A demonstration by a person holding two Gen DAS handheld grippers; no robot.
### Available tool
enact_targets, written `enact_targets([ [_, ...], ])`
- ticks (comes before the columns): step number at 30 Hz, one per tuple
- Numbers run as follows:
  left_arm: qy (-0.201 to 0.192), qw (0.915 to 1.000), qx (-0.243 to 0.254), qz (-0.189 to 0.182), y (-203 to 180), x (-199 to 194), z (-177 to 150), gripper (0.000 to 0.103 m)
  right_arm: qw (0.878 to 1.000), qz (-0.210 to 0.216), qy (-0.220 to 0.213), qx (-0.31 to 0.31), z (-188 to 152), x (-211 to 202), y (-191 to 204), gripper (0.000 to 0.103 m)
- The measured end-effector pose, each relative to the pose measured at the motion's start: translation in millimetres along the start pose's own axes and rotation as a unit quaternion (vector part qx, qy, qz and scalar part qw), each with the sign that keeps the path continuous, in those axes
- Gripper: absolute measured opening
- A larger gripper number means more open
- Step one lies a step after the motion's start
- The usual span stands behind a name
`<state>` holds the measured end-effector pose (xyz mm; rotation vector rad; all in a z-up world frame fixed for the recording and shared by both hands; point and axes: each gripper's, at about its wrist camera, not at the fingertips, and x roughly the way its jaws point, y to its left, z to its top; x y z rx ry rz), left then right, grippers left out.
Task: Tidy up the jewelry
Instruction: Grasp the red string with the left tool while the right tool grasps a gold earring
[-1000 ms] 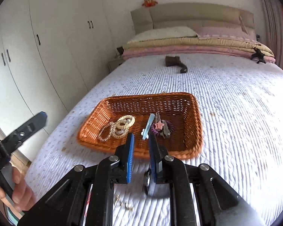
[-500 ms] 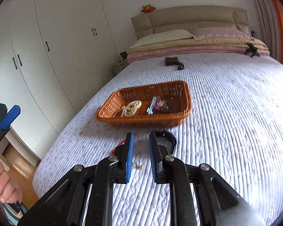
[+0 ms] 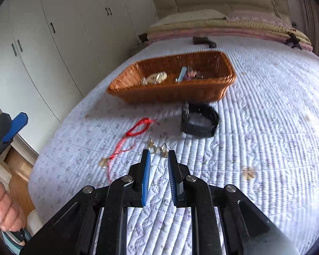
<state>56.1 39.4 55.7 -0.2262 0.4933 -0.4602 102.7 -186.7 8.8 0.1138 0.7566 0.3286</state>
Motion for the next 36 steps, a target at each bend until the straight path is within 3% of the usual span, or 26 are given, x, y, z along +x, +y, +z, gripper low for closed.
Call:
enact_targets([
  [7, 0.084, 0.9964, -0.010, 0.001, 34, 65, -15, 0.057, 0.999, -0.013, 0.031, -0.001, 2, 34, -5, 0.019],
  [12, 0.167, 0.9858, 0.008, 0.006, 45, 117, -20, 0.057, 0.998, -0.022, 0.051, -0.006, 4, 50, -6, 0.019],
  [17, 0.205, 0.9786, 0.009, 0.003, 49, 151, -21, 0.057, 0.998, -0.025, 0.056, -0.009, 1, 55, -7, 0.019],
  [31, 0.230, 0.9727, 0.030, 0.014, 35, 197, -18, 0.051, 0.996, -0.047, 0.068, -0.030, 14, 77, -1, 0.018],
  [34, 0.227, 0.9728, 0.039, 0.028, 36, 198, -20, 0.044, 0.995, -0.059, 0.064, -0.041, 12, 77, 3, 0.018],
  [36, 0.224, 0.9727, 0.045, 0.040, 34, 199, -21, 0.033, 0.995, -0.068, 0.060, -0.045, 11, 77, 5, 0.016],
])
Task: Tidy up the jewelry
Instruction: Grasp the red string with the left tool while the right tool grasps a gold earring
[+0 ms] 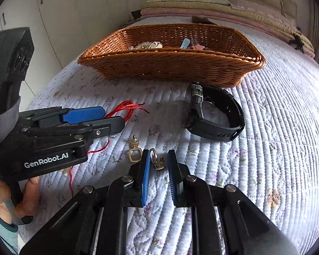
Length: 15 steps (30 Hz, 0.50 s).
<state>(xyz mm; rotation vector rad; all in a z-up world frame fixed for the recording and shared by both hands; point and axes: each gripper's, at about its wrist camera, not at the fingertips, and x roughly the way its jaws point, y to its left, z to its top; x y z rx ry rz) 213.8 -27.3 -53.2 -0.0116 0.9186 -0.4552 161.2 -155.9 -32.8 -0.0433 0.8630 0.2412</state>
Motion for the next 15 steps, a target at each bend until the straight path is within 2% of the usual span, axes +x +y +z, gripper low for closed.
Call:
enact_targets([
  [2, 0.000, 1.0000, 0.002, 0.003, 0, 1, 0, 0.027, 1.000, -0.003, -0.004, -0.001, -1, -1, 1, 0.015],
  [3, -0.001, 1.0000, 0.003, 0.003, 0, 0, -1, 0.016, 1.000, -0.003, -0.005, -0.001, -1, -1, 1, 0.015],
  [5, 0.001, 1.0000, 0.001, -0.003, 1, 1, -1, 0.009, 1.000, -0.005, -0.008, 0.002, -3, -4, 1, 0.015],
  [15, -0.037, 0.9991, 0.020, -0.010, -10, -28, -10, 0.007, 0.998, 0.022, -0.057, 0.023, -12, -27, -11, 0.015],
])
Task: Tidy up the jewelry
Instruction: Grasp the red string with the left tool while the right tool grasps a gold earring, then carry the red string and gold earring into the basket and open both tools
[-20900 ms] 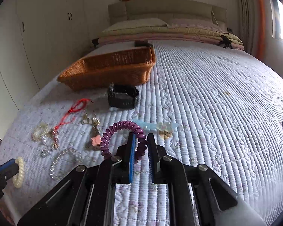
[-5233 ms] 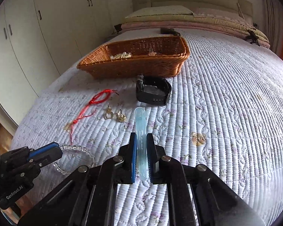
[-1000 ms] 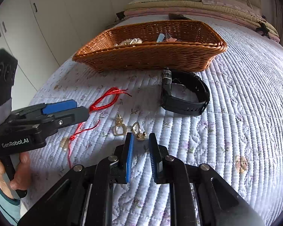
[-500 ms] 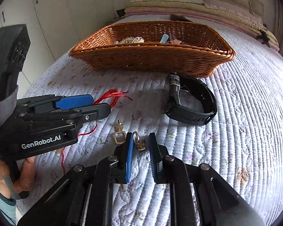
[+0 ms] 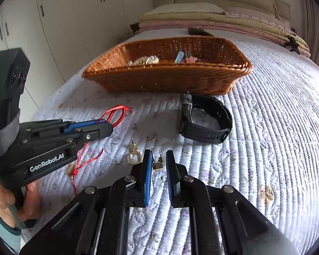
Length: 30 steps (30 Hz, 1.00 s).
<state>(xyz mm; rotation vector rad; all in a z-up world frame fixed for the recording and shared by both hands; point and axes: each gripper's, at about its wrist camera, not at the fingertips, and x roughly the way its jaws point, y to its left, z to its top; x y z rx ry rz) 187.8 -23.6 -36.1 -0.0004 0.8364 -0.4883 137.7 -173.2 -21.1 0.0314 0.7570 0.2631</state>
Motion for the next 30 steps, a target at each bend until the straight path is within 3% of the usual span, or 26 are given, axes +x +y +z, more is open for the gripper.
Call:
enact_targets([
  [12, -0.105, 0.9931, -0.019, -0.048, -7, -90, 6, 0.007, 0.998, 0.009, -0.068, 0.014, 15, -50, -4, 0.015],
  [20, -0.171, 0.9836, -0.011, -0.055, -10, -127, 68, 0.007, 0.991, -0.010, -0.131, 0.000, 84, -86, -5, 0.015],
  [24, -0.196, 0.9780, -0.031, -0.066, -4, -118, 115, 0.007, 0.991, -0.017, -0.133, 0.004, 136, -72, -16, 0.015],
  [30, -0.183, 0.9768, -0.088, -0.068, 22, -48, 164, 0.007, 0.996, -0.009, -0.077, 0.047, 191, -6, -47, 0.015],
])
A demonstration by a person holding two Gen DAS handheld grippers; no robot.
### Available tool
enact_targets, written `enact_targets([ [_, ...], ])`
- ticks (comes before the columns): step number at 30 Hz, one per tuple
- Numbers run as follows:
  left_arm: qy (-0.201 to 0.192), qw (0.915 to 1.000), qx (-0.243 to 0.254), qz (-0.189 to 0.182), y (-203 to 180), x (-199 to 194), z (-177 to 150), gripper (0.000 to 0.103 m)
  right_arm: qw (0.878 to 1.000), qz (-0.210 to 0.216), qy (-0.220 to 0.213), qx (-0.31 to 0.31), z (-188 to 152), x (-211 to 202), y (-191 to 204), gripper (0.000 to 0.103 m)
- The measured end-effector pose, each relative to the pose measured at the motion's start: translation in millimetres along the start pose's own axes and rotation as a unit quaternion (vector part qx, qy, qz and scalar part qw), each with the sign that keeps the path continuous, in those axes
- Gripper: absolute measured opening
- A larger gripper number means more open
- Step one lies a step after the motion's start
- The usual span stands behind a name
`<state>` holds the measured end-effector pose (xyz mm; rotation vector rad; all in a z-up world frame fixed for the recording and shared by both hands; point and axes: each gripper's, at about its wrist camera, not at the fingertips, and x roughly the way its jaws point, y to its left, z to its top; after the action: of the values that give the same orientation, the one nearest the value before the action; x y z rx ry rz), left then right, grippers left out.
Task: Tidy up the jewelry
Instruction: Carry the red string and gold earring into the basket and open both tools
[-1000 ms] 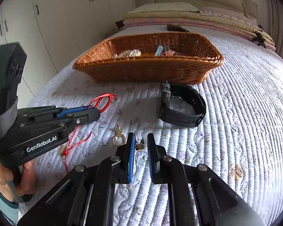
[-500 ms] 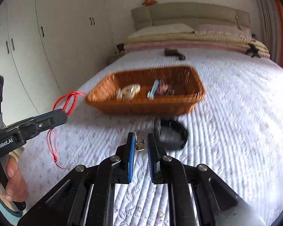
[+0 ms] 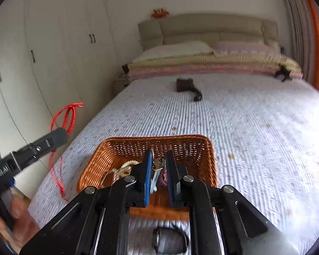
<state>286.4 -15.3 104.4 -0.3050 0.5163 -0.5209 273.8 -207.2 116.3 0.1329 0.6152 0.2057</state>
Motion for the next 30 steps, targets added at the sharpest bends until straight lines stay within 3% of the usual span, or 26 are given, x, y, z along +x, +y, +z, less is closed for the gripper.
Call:
enact_targets([
  [6, 0.052, 0.9975, -0.047, 0.012, 35, 74, -22, 0.007, 0.996, -0.008, 0.074, 0.042, 9, 83, -27, 0.015],
  [11, 0.110, 0.9920, -0.057, 0.026, 45, 104, -44, 0.007, 0.992, -0.022, 0.118, 0.046, 0, 120, -40, 0.015],
  [18, 0.149, 0.9866, -0.058, 0.032, 47, 124, -57, 0.008, 0.987, -0.040, 0.152, 0.032, -4, 145, -42, 0.015],
  [27, 0.156, 0.9856, -0.039, 0.053, 44, 131, -63, 0.009, 0.987, -0.049, 0.152, 0.029, -5, 147, -39, 0.015],
  [29, 0.156, 0.9855, -0.039, 0.055, 45, 128, -62, 0.013, 0.987, -0.047, 0.151, 0.031, -5, 145, -38, 0.015],
  [30, 0.155, 0.9855, -0.041, 0.055, 46, 127, -61, 0.020, 0.987, -0.045, 0.152, 0.032, -6, 144, -38, 0.017],
])
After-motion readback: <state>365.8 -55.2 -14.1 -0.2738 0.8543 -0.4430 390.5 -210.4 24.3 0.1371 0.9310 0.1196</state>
